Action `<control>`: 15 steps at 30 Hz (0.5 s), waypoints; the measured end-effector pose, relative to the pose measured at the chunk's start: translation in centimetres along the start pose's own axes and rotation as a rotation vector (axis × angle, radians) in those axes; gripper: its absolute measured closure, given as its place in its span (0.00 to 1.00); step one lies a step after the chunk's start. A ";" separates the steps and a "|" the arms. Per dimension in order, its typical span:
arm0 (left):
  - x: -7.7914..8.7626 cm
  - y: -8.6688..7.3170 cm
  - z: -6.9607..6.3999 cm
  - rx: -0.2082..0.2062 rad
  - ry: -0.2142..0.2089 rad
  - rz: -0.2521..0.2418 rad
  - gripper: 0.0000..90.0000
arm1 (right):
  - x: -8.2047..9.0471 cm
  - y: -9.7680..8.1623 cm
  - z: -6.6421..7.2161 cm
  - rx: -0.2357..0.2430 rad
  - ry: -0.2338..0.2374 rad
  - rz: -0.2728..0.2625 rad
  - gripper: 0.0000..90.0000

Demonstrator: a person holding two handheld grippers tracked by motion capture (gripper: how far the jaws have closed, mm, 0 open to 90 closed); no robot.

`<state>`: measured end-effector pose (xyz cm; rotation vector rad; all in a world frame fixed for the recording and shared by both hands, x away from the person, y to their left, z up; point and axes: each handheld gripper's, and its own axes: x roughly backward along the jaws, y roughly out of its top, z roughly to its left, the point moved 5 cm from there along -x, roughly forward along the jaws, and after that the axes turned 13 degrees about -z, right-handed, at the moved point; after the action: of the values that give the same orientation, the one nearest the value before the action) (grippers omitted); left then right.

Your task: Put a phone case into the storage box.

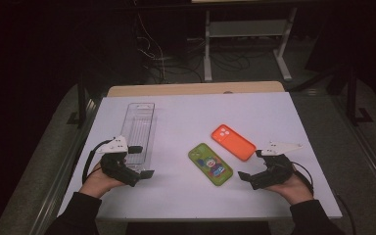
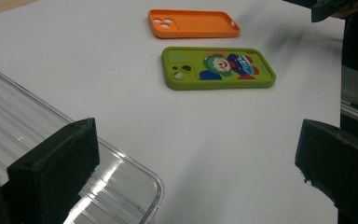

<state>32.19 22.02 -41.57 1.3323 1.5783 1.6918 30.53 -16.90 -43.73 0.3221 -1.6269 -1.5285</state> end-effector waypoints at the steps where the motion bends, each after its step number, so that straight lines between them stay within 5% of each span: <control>1: 0.0 0.0 0.0 0.000 0.001 0.001 0.00 | 0.0 0.0 0.0 -0.001 0.000 0.000 0.00; 15: 0.0 0.1 0.1 0.017 0.014 0.012 0.00 | 0.2 0.0 0.1 -0.003 0.002 0.000 0.00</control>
<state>32.28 22.03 -41.47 1.3438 1.5985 1.7018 30.31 -16.97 -43.62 0.3216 -1.6231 -1.5295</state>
